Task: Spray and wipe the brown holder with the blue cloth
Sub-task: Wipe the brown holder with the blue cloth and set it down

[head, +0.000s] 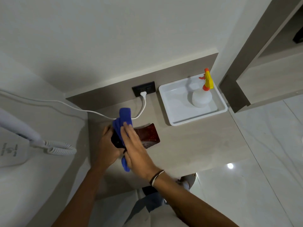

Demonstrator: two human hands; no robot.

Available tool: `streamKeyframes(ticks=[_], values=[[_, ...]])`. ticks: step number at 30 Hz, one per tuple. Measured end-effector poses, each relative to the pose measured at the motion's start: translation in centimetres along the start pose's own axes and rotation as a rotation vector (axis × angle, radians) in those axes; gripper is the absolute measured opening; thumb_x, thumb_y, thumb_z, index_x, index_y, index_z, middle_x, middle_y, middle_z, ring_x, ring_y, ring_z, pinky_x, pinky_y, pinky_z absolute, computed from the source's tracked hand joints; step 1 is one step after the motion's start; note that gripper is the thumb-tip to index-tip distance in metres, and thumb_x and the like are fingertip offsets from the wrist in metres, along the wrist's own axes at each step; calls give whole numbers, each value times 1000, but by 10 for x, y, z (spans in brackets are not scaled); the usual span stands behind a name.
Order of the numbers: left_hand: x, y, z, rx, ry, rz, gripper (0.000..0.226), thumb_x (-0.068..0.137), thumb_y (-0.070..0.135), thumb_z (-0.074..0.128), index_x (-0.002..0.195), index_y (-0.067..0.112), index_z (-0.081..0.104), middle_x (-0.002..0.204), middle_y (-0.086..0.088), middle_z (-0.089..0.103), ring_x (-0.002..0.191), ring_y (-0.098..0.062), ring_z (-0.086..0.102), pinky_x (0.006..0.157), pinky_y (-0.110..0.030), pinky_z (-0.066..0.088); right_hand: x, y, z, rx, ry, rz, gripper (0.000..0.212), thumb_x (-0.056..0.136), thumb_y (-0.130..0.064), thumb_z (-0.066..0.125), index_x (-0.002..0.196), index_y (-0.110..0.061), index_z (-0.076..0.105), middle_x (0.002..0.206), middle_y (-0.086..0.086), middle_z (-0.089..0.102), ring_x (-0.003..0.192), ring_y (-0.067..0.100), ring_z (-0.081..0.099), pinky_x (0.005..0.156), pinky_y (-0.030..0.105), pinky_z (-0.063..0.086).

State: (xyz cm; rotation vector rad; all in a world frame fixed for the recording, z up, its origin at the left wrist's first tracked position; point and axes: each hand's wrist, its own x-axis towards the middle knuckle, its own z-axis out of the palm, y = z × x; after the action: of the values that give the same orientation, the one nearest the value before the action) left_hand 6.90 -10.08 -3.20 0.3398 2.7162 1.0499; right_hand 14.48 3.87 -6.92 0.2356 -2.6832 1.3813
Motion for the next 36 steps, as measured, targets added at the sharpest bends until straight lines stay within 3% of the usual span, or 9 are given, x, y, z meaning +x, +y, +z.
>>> streamKeyframes(ticks=[2,6,10,14,20,24,27,32,36], values=[[-1,-7,-3,3,0,-10,95,55,13,94,141,25,56,137,7,53,121,-14,60,97,-9,43,-2,12,0,-72,1,-44,94,94,5,48,171,-16,-2,182,8,-4,169,25,-4,136,41,8],[1,-5,-4,55,35,67,103,52,11,94,147,7,56,138,1,50,125,-18,54,102,1,33,-16,66,-30,8,-56,393,78,102,9,44,171,-6,12,180,14,6,169,31,8,137,47,14],[2,7,-1,-8,110,-37,100,58,9,100,148,12,58,139,-6,56,120,-8,55,105,-8,40,-27,81,-53,287,124,560,76,96,22,40,167,1,22,166,15,38,146,25,49,128,24,34],[5,17,-3,-108,128,-237,87,67,39,96,145,24,61,134,-3,66,121,-20,65,108,-45,53,-8,80,-66,541,208,702,69,102,18,34,166,-7,33,153,16,58,124,23,68,114,39,55],[12,16,-9,-134,-56,-383,100,83,81,59,167,44,19,160,0,52,144,-26,53,107,-36,41,23,81,-73,643,192,768,55,100,11,35,141,-16,60,120,22,68,87,16,67,78,26,61],[0,6,-13,-138,-243,-284,140,58,46,100,167,47,11,163,1,43,146,-19,50,120,-46,43,33,73,-70,577,205,743,63,103,11,37,163,-11,39,144,16,59,112,22,64,111,44,56],[-2,0,-18,-67,-115,-169,117,60,13,98,157,36,36,148,-5,54,135,-23,57,115,-53,48,25,57,-62,345,207,583,74,99,18,41,168,-5,25,173,15,31,155,25,38,134,32,25],[-7,40,19,204,19,-122,81,70,8,89,143,15,54,139,-2,66,129,-16,63,108,-44,51,5,10,-21,116,-35,126,77,105,-4,42,172,-27,12,175,-4,30,139,31,60,107,60,54],[-1,14,3,101,27,-109,89,52,14,93,134,8,60,126,-9,65,115,-30,64,93,-36,51,-6,37,-14,-236,-107,52,93,91,20,53,170,-1,8,179,21,0,167,40,5,131,54,33]])
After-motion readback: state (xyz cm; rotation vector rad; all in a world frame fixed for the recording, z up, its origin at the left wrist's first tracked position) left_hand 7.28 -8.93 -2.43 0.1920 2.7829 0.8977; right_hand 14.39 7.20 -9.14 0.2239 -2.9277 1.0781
